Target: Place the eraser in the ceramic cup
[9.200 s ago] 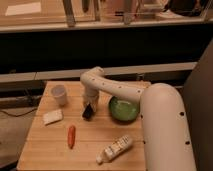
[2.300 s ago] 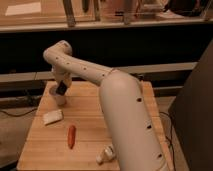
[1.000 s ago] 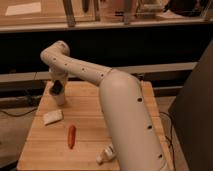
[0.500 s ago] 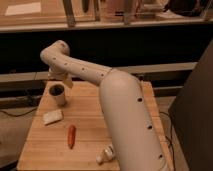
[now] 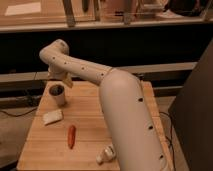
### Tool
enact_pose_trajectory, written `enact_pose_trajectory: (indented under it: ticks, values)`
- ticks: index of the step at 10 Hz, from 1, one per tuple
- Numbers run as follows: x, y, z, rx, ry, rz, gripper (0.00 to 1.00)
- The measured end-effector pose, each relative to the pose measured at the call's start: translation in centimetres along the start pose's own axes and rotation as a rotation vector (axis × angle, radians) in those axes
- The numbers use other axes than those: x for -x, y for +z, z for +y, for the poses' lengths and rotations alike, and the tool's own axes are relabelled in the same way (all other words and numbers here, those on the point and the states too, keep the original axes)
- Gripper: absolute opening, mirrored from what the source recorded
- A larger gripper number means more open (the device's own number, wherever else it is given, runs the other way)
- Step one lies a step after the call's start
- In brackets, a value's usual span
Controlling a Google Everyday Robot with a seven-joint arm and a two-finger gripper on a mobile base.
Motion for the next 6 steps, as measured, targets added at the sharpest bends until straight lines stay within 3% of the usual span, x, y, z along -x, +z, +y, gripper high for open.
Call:
enact_pose_trajectory:
  ticks: [6]
  values:
    - [0.22,-0.44,-0.02,0.002,0.004,0.000,0.80]
